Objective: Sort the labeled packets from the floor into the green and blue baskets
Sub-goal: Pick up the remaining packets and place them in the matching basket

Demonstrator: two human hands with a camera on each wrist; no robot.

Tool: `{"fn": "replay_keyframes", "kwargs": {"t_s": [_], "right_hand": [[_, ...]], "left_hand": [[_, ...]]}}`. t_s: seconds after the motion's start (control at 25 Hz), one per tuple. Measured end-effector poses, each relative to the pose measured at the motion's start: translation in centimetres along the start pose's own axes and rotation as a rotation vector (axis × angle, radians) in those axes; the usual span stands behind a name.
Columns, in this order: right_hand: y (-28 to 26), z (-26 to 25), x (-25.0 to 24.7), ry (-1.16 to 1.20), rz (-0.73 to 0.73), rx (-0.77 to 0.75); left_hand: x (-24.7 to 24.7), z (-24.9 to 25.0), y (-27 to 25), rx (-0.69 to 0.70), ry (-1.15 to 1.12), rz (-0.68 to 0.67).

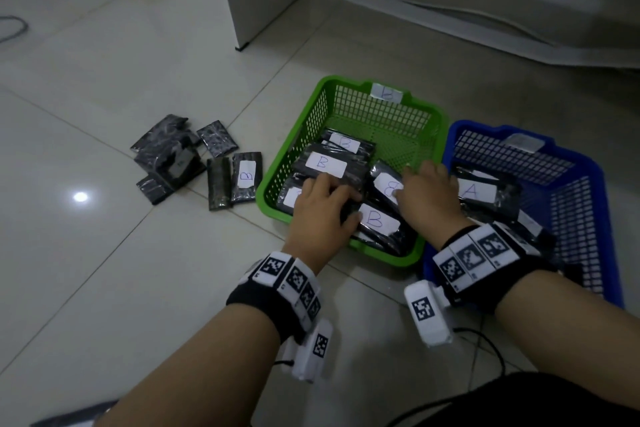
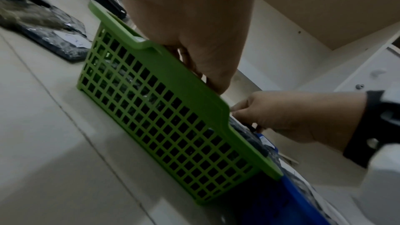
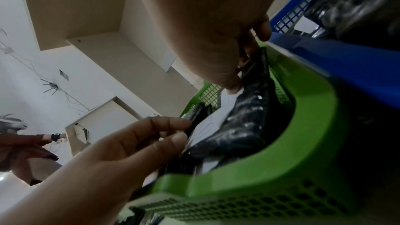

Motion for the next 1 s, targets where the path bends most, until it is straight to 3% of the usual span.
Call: {"fn": "replay_keyframes", "kwargs": {"t_s": [0.12, 0.2, 0.4, 0.56, 0.68, 0.84, 1.0], "right_hand": [[-1.4, -1.2, -0.2, 0.074, 0.057, 0.011], [-2.3, -2.9, -1.1, 0.176, 0.167, -0.026], [-4.3, -10.8, -2.5, 0.382, 0.311, -0.363], [-4.6, -17.5, -1.1, 0.374, 0.231, -0.651], [-2.2, -21.8, -1.1, 0.230, 0.192, -0.786], [3.0, -26.2, -0.2, -0.003, -0.054, -0.780], [7.2, -28.9, 2.6, -0.131, -0.340, -0.660]], "left_hand": [[-2.7, -1.7, -0.3, -0.012, -0.118, 0.165], [-4.6, -4.7, -0.6, -0.106, -0.170, 0.276], [-8.1, -14.7, -2.6, -0.445, -0.129, 0.440], [-8.4, -19.8, -3.1, -0.573, -0.029, 0.326], [-7.5, -21.0, -1.7, -0.517, 0.079, 0.112], [-5.2, -21.9, -0.4, -0.460, 0.215, -0.180], [-5.6, -22.7, -1.2, -0.460, 0.238, -0.179]]}}
Point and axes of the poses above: each hand's wrist, its own y-axis towards the middle knuckle, its own x-axis out of the palm, z = x × y, the point moved 9 cm from there along y, towards the middle knuckle, and after that the axes turned 7 degrees about -x, right-handed, at the moved point
